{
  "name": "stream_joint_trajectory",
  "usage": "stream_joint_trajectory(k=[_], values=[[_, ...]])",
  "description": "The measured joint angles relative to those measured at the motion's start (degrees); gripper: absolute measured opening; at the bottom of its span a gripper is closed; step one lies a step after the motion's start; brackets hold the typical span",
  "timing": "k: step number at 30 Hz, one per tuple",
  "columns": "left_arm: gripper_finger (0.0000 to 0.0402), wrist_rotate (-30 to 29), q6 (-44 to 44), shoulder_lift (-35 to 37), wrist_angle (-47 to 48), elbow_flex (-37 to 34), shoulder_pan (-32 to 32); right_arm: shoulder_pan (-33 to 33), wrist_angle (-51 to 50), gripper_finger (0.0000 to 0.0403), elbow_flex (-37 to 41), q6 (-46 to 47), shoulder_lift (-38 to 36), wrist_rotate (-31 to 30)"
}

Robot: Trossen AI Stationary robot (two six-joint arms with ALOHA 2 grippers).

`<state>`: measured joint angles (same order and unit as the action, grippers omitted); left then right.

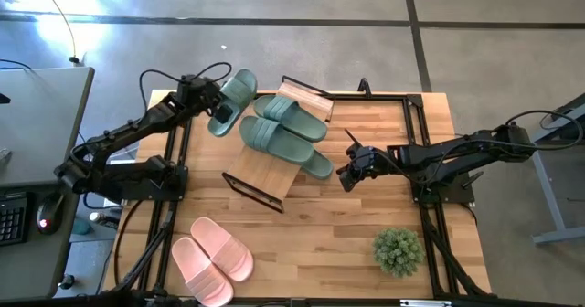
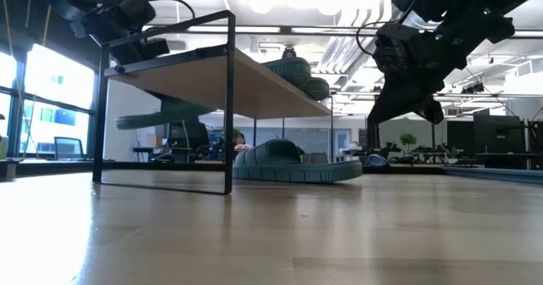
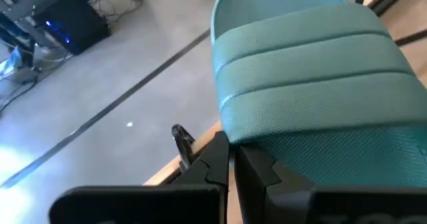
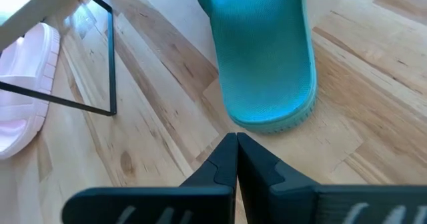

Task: Pick and place slides into the shelf
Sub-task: Put the green slide under the shelf

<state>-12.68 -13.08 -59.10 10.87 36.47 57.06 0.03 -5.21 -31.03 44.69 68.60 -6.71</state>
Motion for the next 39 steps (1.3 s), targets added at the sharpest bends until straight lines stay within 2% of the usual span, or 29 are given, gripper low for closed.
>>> stream_joint_trajectory(k=[4, 8, 16, 24, 27, 31, 35, 39], values=[[0.0, -3.0, 1.13, -0.86, -1.41, 0.0, -0.88, 0.0, -0.02, 0.0, 0.0, 0.04, 0.0, -1.18], [0.0, -3.26, 2.78, 0.18, -3.84, 0.18, -0.81, 0.0, -0.04, 0.0, 0.0, 0.15, 0.0, -2.14], [0.0, -3.39, -0.38, 2.62, -0.12, 9.87, -0.83, 0.0, 0.32, 0.0, 0.0, 0.19, 0.0, -2.21], [0.0, 4.72, -1.53, 2.68, 7.0, 21.25, -0.85, 0.0, 2.17, 0.0, -2.05, -3.18, -3.99, -2.26], [0.0, 7.22, -0.66, 2.68, 8.21, 24.41, -0.88, 0.13, 1.55, 0.0, -7.13, -10.13, -6.46, -2.27], [0.0, 10.27, 1.04, 2.69, 8.58, 26.28, -1.05, 1.05, 0.15, 0.0, -17.34, -24.91, -6.82, -3.42], [0.0, 10.49, 2.33, 2.63, 8.85, 26.47, -3.53, 2.57, -7.66, 0.0, -29.88, -42.85, -2.66, -10.08], [0.0, 9.28, 2.91, 2.35, 8.73, 26.49, -6.33, 2.29, -11.32, 0.0, -40.59, -54.75, 3.32, -15.16]])
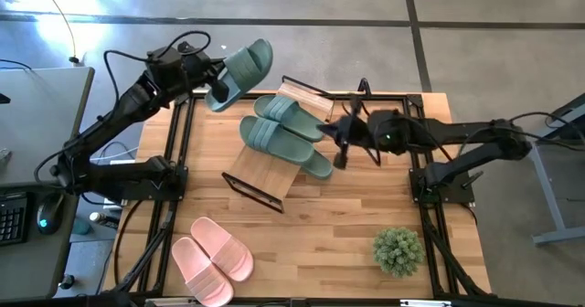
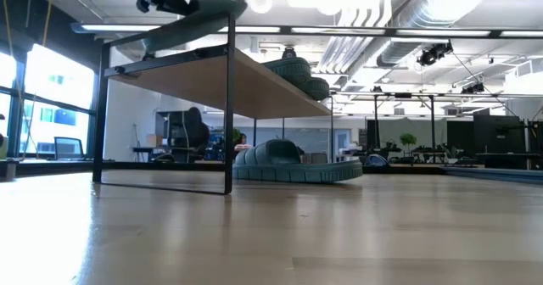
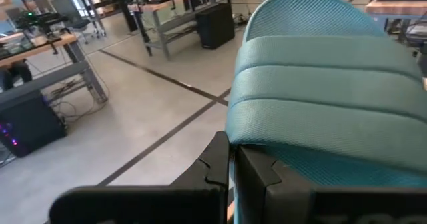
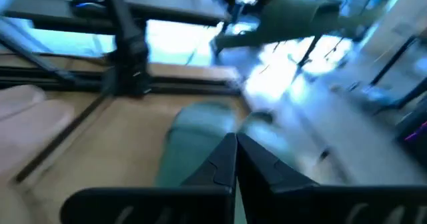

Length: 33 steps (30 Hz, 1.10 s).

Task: Pick and place slides into the shelf
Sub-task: Put the green slide under the shelf

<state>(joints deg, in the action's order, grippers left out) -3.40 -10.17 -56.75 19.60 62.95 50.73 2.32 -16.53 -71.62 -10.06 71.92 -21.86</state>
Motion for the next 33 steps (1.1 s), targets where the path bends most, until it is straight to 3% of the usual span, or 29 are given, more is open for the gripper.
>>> stream_joint_trajectory(k=[4, 16, 24, 33], values=[[0.0, -1.01, 0.59, -0.99, -0.07, 0.03, -2.43, -1.1, -0.03, 0.0013, -8.61, -7.07, 6.79, 1.61], [0.0, 0.38, 3.26, -1.66, -3.5, 0.03, -5.48, -0.31, -1.57, 0.0111, -28.75, -28.61, 28.35, 0.66], [0.0, 2.97, 3.54, -1.66, -3.53, 0.03, -5.41, 2.32, -1.64, 0.0114, -42.5, -48.15, 42.54, -12.72], [0.0, 5.62, 3.56, -1.66, -3.61, 0.03, -5.37, 4.64, -1.59, 0.0114, -55.18, -57.99, 52.59, -16.46]])
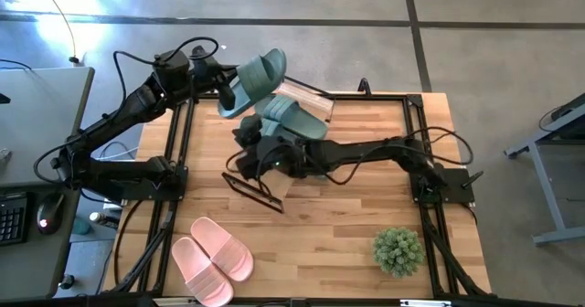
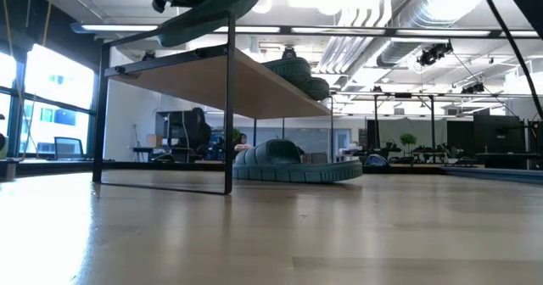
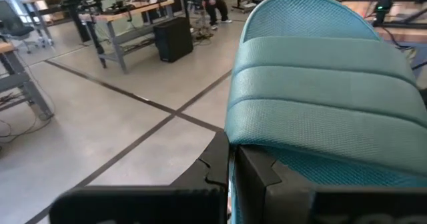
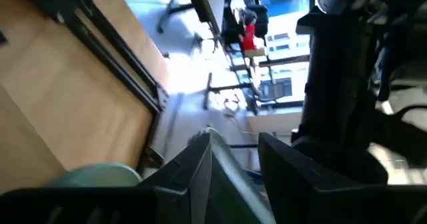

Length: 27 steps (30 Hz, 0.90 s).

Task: Pick and place slides into the shelf
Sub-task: Put the green slide under the shelf

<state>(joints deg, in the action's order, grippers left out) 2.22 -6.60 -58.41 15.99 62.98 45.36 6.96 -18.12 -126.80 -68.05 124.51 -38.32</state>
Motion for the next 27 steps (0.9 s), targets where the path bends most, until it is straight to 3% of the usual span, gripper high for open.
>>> stream_joint_trajectory(k=[5, 19, 27], values=[[0.0, 2.96, 1.02, 0.0, -0.27, 0.0, 0.0, 0.19, -0.07, 0.0114, -2.56, -7.72, 2.34, -1.95], [0.0, 8.91, 3.88, 0.02, -3.56, -0.02, -0.02, -1.81, 0.38, 0.0115, -2.59, -6.06, 2.58, -13.8], [0.0, 9.91, 3.61, 0.02, -3.6, -0.02, -0.02, -1.09, 0.34, 0.0115, -2.59, -9.55, 2.58, -10.7]])
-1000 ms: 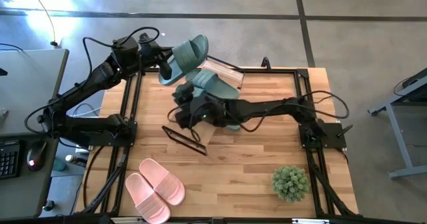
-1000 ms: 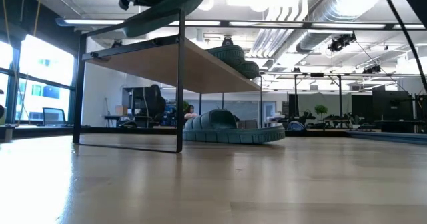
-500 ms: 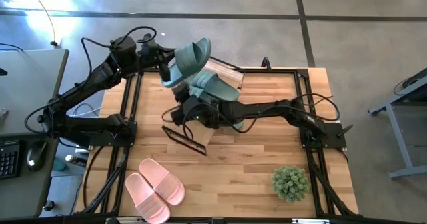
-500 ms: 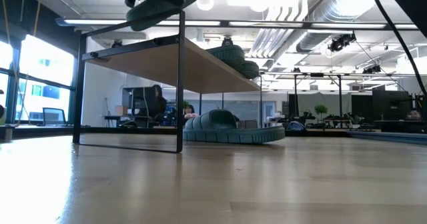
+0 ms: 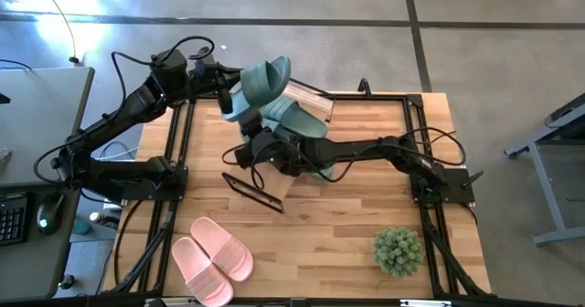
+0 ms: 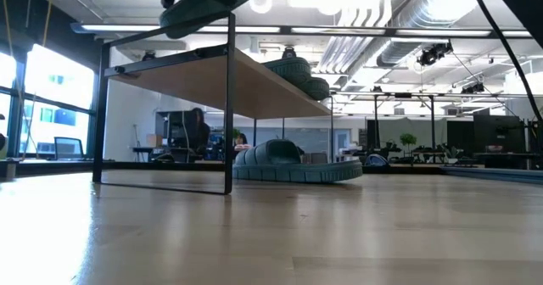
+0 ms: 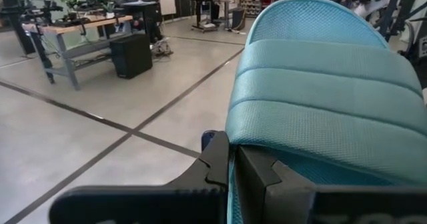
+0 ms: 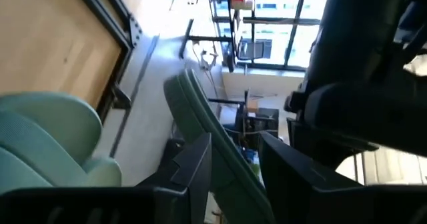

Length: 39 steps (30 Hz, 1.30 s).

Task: Pick and place slides into the shelf
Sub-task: Put the green slide under the shelf

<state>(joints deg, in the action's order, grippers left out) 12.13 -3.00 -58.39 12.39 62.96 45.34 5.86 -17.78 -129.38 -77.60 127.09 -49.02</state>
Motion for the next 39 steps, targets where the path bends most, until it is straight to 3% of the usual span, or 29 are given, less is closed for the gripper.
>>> stream_joint_trajectory(k=[4, 9, 17, 39], values=[[0.0, 0.17, -0.1, 0.0, -0.31, 0.0, 0.0, 0.22, -0.07, 0.0119, 0.0, 4.41, 0.0, 0.18], [0.0, 0.51, -0.14, 0.0, -0.36, 0.0, 0.0, -0.56, -1.64, 0.016, 0.0, 5.37, -0.01, -4.93], [0.0, 0.51, -0.14, 0.0, -0.4, 0.0, 0.0, -0.24, -6.74, 0.0223, 0.02, -4.15, -0.04, -1.79], [0.0, 1.22, -0.14, -0.08, -0.2, 0.0, 0.0, -0.63, -6.83, 0.022, 0.02, -9.92, 0.35, -0.12]])
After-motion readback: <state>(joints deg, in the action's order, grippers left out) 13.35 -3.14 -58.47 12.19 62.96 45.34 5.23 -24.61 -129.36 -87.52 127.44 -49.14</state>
